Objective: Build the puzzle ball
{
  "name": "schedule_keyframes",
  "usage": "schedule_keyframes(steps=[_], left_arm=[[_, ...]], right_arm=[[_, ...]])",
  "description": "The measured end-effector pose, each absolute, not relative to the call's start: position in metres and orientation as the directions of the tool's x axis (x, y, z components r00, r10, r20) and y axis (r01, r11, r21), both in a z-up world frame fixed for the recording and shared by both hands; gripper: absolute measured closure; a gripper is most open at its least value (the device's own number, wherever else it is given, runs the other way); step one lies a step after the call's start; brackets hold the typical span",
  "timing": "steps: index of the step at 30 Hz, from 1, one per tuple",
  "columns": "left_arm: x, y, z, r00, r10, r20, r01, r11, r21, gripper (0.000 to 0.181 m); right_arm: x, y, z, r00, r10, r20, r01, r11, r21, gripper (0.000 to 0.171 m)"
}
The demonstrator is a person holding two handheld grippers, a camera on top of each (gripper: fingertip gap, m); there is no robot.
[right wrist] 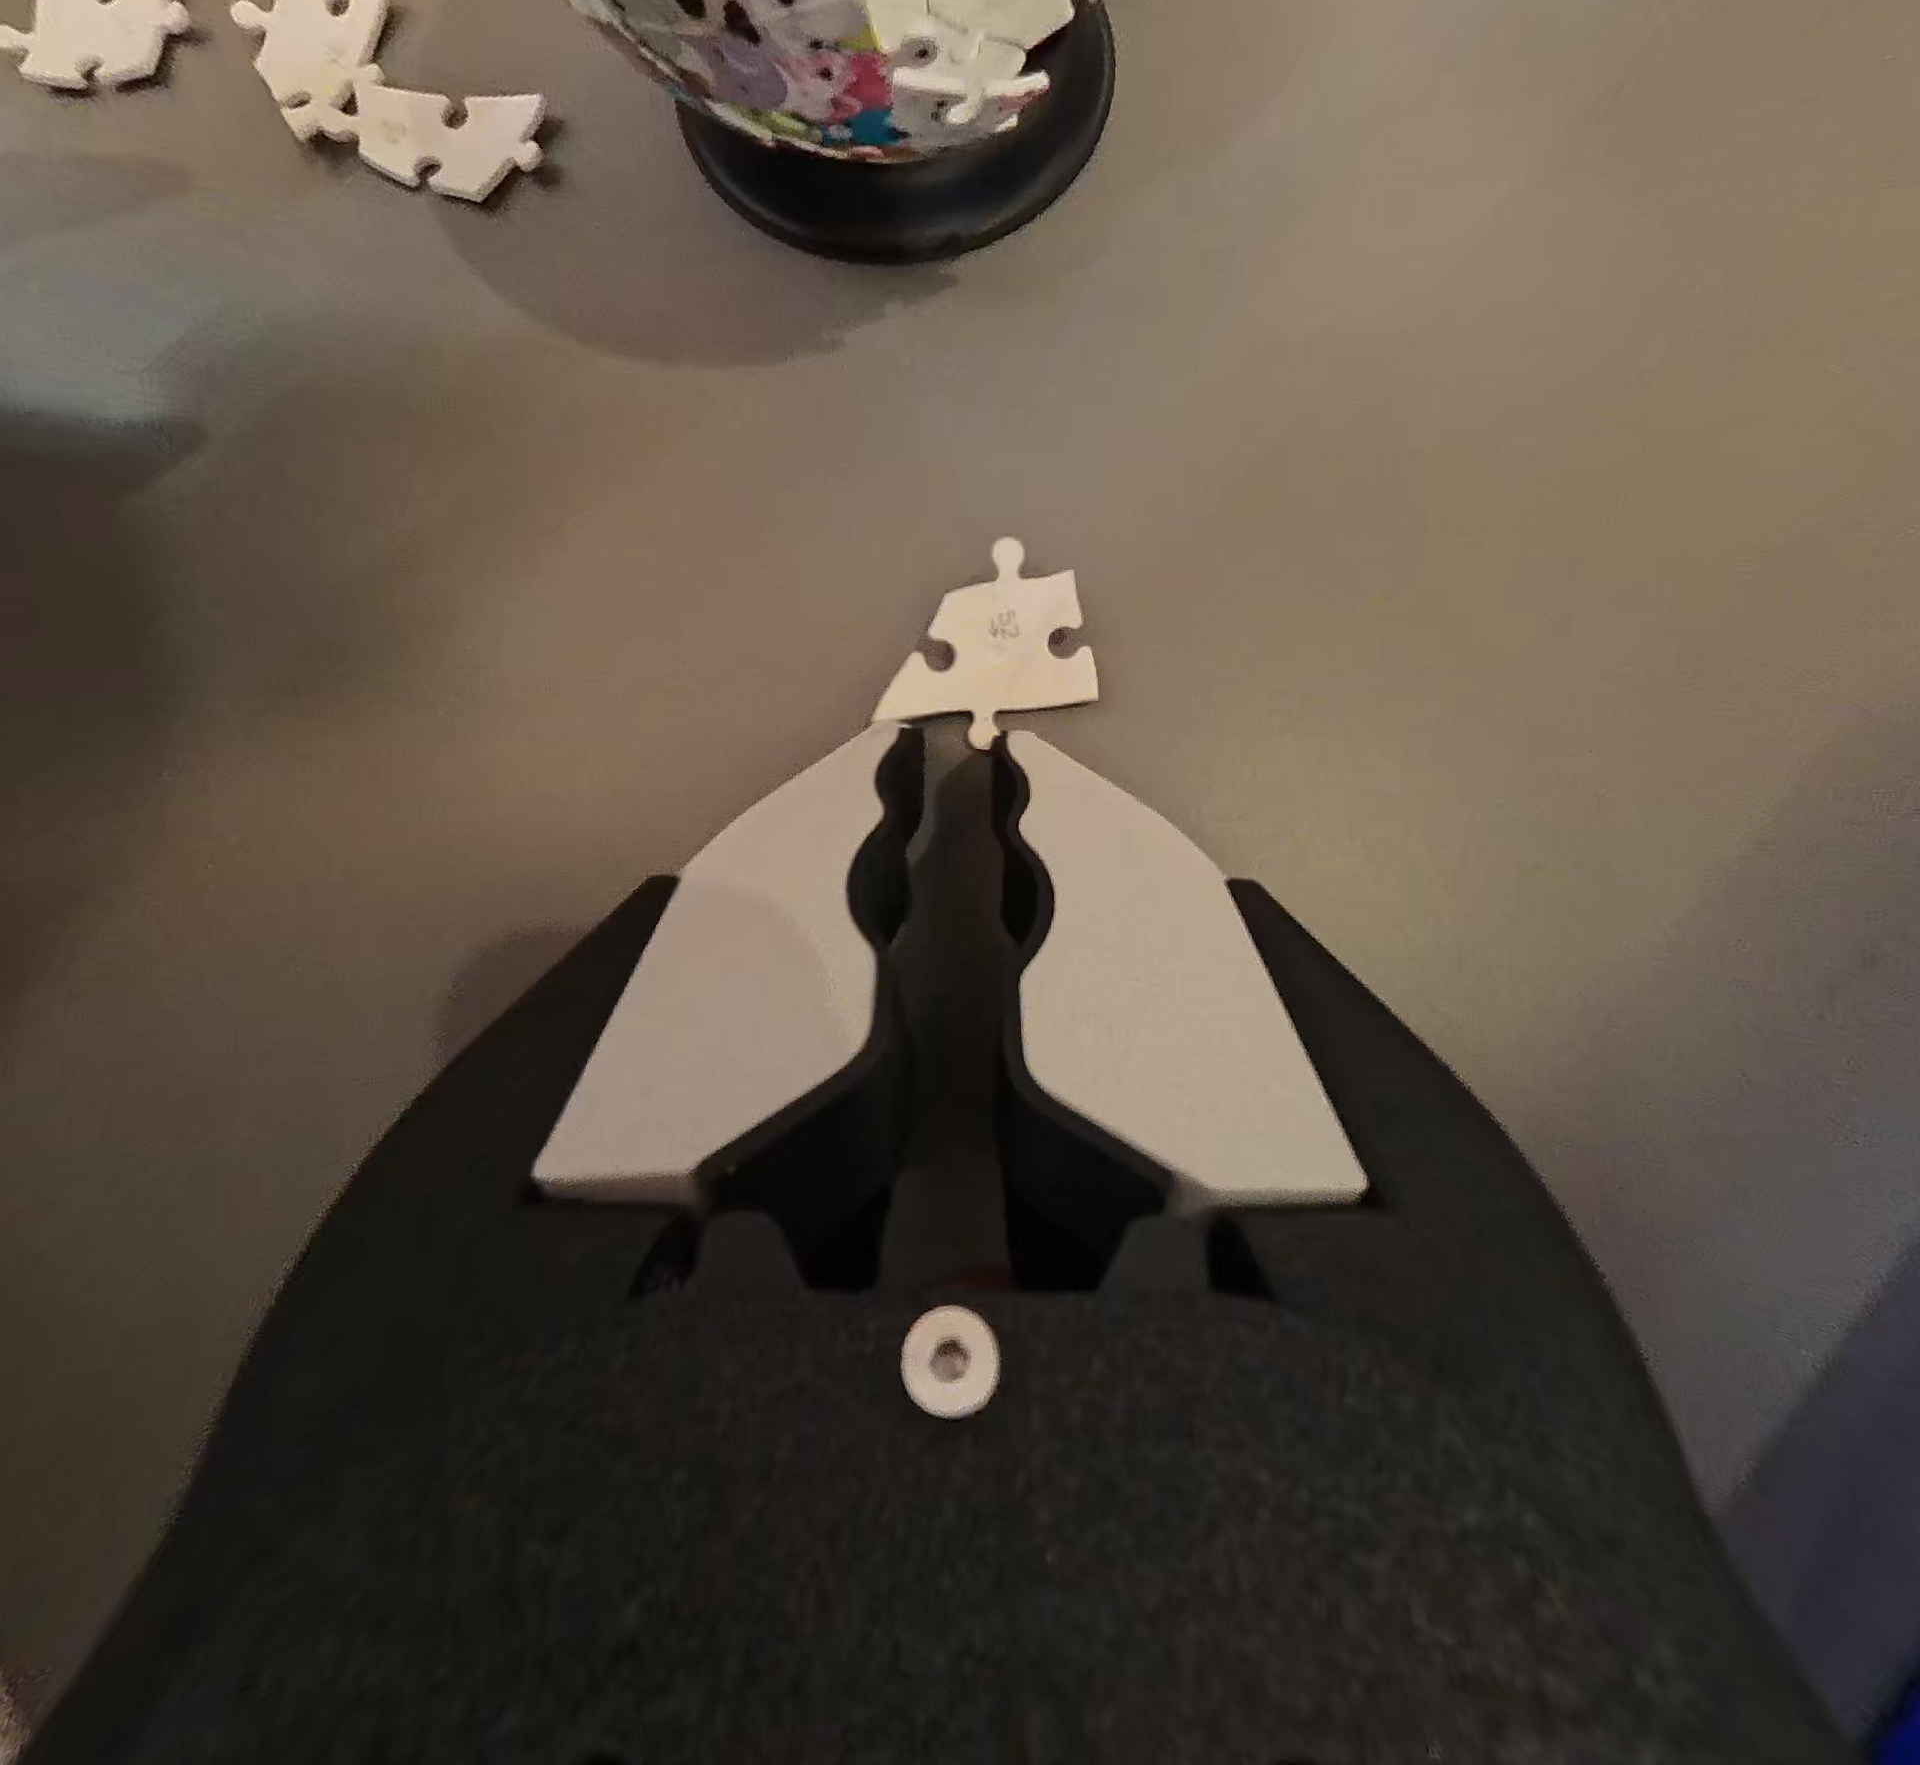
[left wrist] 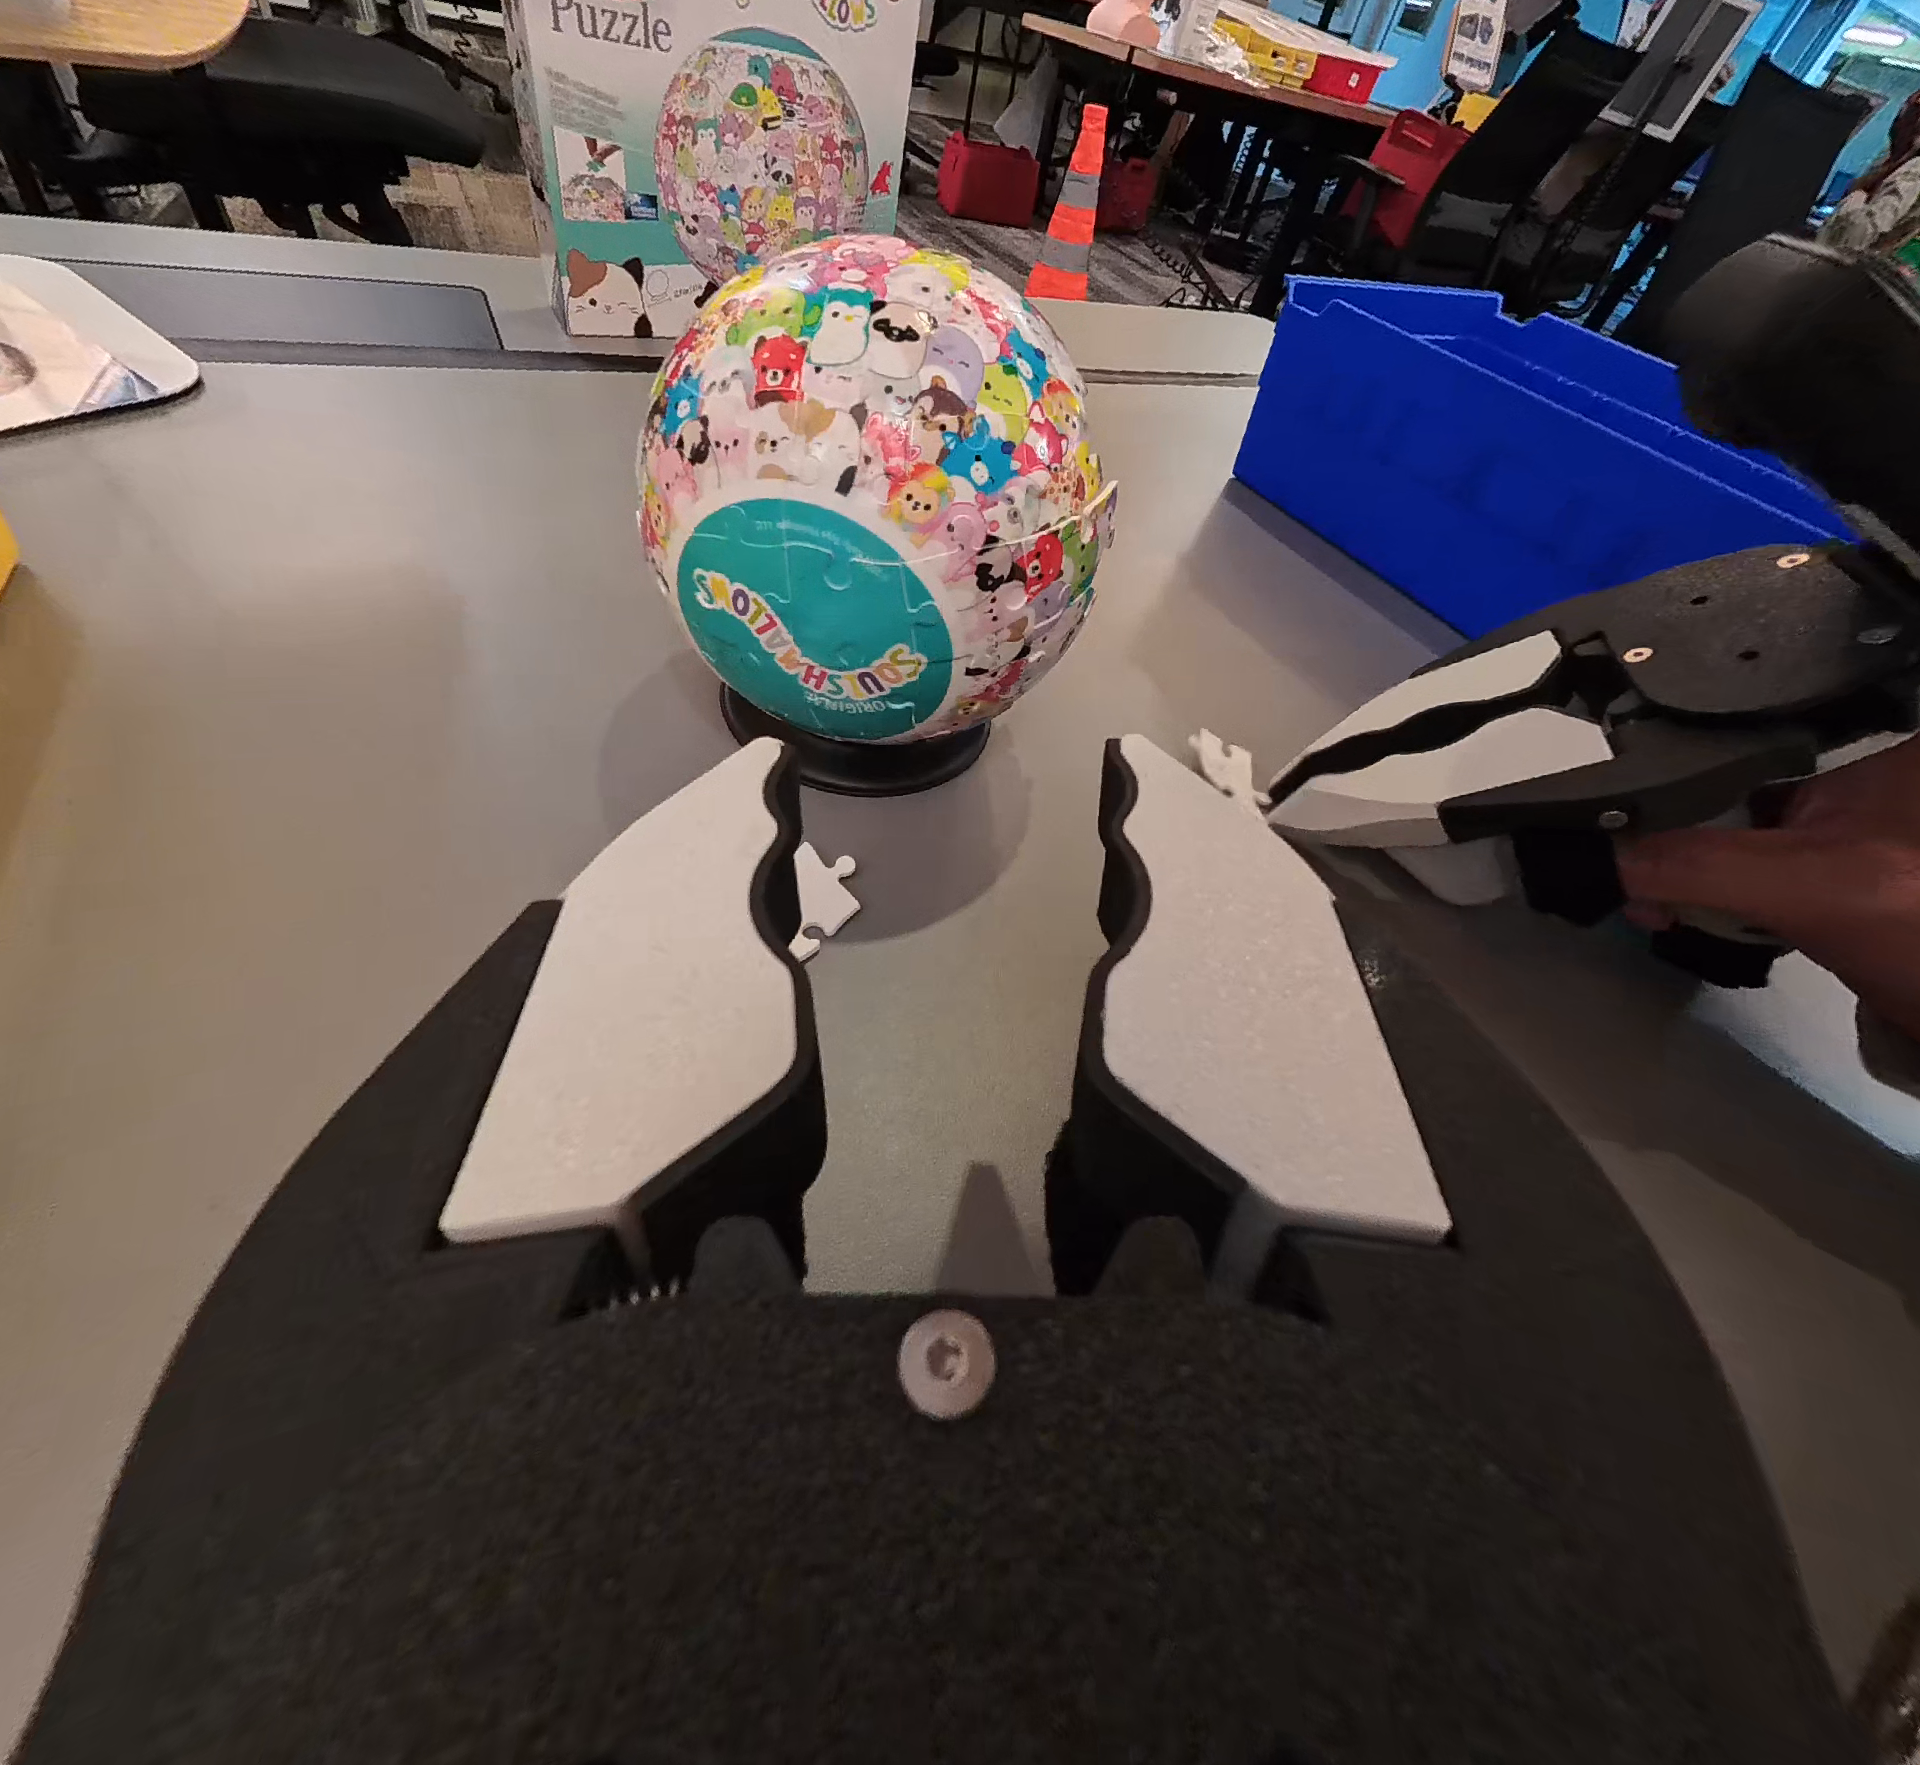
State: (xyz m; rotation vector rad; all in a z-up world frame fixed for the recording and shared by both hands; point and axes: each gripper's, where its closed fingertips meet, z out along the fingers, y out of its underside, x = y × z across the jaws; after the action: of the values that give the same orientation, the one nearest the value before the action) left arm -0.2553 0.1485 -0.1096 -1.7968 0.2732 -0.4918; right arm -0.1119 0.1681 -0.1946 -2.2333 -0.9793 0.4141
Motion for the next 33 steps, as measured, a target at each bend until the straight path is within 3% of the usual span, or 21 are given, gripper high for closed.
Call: schedule_keyframes(steps=[3,33], left_arm=[[-0.255,0.148,-0.109,0.883,-0.430,0.189,0.069,-0.279,-0.958,0.127],[-0.256,0.154,-0.117,0.896,-0.400,0.194,0.059,-0.326,-0.944,0.124]], right_arm=[[-0.110,0.172,-0.195,0.683,0.731,-0.015,0.533,-0.512,-0.674,0.171],[-0.101,0.185,-0.194,0.654,0.757,0.005,0.548,-0.469,-0.693,0.162]])
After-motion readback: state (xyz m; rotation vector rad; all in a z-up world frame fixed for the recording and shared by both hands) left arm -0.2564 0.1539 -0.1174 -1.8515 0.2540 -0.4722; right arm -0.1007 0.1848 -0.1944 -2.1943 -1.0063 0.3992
